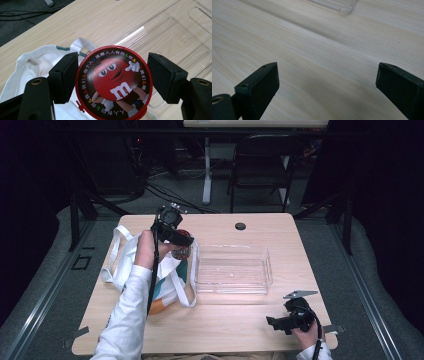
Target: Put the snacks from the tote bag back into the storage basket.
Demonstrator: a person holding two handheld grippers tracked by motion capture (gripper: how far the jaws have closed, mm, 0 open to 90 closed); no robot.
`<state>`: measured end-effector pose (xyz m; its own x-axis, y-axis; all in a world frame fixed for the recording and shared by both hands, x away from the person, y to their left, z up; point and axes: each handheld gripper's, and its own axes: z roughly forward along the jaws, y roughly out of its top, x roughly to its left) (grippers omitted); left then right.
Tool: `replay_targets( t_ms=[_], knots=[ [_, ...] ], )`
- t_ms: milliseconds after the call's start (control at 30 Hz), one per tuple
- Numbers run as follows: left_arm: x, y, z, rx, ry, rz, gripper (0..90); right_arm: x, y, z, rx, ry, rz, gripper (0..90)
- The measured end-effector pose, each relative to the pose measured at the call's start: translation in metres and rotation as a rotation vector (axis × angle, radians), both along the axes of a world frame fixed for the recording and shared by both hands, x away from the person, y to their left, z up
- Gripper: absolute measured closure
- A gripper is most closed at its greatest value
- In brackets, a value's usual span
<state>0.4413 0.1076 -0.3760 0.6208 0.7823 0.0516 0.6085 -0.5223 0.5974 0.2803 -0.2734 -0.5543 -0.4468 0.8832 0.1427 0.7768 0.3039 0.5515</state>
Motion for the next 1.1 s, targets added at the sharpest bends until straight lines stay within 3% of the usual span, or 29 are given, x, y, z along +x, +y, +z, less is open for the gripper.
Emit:
replay_targets(
  t_ms=[333,1100],
  knots=[
    [0.001,-0.023,-0.005,-0.013,0.008,-0.04,27.8,0.0,0.0,0.0,0.003,-0.004,-0.001,4.6],
    [0.003,-0.053,-0.024,-0.045,0.041,-0.104,27.8,0.0,-0.001,0.0,0.005,-0.005,-0.001,4.6]
  ],
)
